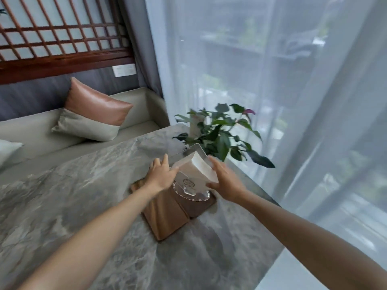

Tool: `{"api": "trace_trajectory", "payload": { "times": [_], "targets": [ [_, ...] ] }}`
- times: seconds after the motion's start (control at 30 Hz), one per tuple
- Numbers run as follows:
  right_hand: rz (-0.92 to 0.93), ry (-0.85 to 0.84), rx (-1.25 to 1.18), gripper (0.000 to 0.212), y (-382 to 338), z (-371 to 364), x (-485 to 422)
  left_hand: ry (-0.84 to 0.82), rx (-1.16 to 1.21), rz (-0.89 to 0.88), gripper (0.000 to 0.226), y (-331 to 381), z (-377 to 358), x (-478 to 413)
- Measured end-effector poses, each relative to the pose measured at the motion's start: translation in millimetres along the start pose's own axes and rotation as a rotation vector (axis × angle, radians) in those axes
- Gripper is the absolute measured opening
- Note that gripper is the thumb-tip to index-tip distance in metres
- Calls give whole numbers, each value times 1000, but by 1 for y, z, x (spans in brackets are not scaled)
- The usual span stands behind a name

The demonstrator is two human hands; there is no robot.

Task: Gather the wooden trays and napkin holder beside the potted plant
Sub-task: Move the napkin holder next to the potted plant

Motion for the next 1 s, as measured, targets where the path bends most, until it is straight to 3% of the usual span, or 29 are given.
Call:
{"api": "trace_trajectory", "payload": {
  "times": [0.2, 0.43, 1.0],
  "targets": [
    [-133, 111, -51, 77, 77, 40, 51, -62, -52, -144, 60, 85, -57, 6],
    [-299, 130, -95, 76, 150, 54, 97, -183, -100, -236, 55, 150, -125, 17],
    [-478, 150, -98, 71, 221, 62, 148, -275, -201, -323, 69, 211, -197, 31]
  ]
}}
Point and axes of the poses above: each hand's wrist, its own x-axis away from the middle knuckle, its own z-axis out of the back of the hand, y = z × x, the point moved 10 cm from there along -x, towards the middle knuckle, and after that the axes turned 7 degrees about z, right-handed, at the moved point
